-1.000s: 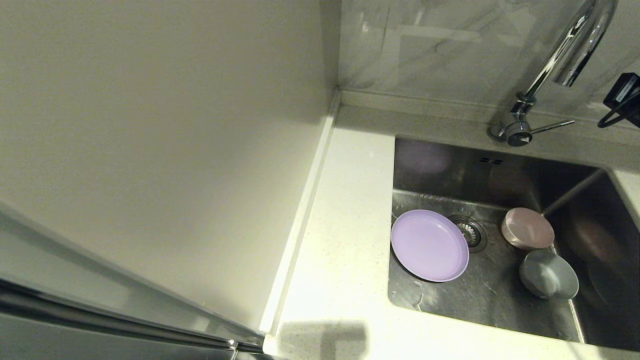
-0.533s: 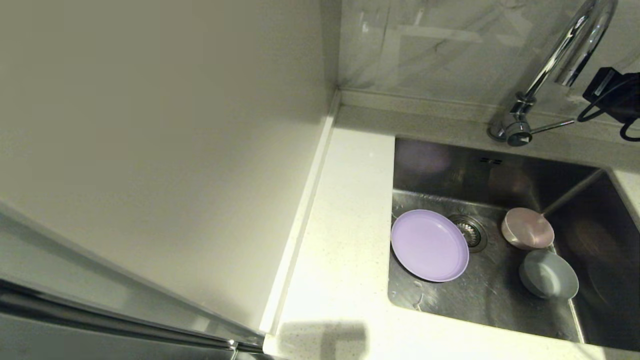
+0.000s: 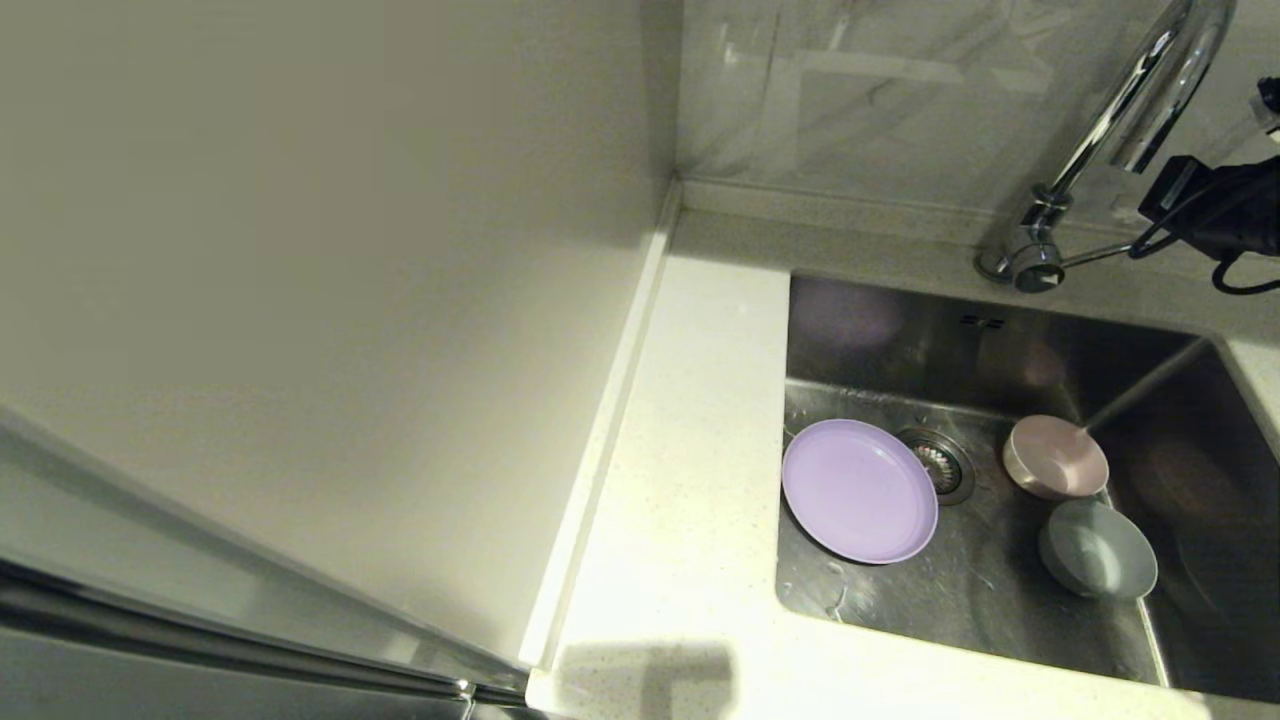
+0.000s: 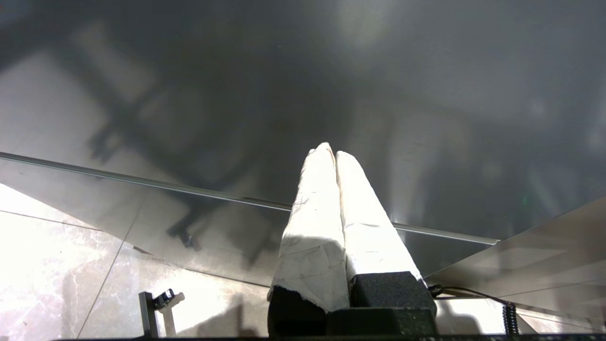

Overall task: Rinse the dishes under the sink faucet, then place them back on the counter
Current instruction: Turn on the faucet

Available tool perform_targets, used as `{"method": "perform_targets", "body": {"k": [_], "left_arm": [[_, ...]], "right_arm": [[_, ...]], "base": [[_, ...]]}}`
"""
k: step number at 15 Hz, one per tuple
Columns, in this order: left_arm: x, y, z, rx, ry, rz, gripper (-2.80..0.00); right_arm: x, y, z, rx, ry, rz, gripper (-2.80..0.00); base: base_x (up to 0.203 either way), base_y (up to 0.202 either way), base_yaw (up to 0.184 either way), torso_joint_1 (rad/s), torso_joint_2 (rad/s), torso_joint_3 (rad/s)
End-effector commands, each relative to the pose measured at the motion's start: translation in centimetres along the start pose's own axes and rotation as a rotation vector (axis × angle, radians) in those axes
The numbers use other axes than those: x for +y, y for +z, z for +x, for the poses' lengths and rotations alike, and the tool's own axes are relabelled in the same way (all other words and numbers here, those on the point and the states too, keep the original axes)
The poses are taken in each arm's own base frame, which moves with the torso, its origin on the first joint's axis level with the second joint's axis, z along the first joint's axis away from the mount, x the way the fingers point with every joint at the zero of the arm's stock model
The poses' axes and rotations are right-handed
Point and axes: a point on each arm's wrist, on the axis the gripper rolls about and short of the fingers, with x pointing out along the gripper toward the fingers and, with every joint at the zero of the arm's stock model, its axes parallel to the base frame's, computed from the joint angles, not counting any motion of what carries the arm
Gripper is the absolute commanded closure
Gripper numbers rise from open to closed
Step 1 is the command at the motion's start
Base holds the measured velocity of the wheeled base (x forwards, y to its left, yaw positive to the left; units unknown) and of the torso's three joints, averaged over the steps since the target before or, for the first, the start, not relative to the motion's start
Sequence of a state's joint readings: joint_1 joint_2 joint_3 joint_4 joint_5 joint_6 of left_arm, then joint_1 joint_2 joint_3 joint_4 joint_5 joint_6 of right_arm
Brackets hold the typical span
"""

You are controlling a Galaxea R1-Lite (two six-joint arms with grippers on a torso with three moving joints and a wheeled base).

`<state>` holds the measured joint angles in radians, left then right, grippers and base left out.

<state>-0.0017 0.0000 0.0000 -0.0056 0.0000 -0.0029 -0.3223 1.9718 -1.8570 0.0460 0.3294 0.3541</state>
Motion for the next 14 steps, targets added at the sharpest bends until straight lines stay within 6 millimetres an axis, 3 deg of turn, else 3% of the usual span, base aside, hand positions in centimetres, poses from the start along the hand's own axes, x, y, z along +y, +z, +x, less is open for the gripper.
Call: {"method": "perform_targets", "body": {"k": [1, 14], "left_arm": [[0.0, -0.08, 0.02, 0.003, 0.0, 0.0, 0.0], [0.0, -0.05, 0.01, 0.001, 0.0, 0.0, 0.0]], "right_arm": [[-0.2, -0.16, 0.23, 0.005, -0.003, 0.004, 0.0], [-0.47, -1.11, -0.48, 0.046, -0.066, -0.025, 0.0]], "base": [[0.0, 0.0, 0.0, 0.0, 0.0, 0.0], [0.0, 0.0, 0.0, 0.0, 0.0, 0.0]]}}
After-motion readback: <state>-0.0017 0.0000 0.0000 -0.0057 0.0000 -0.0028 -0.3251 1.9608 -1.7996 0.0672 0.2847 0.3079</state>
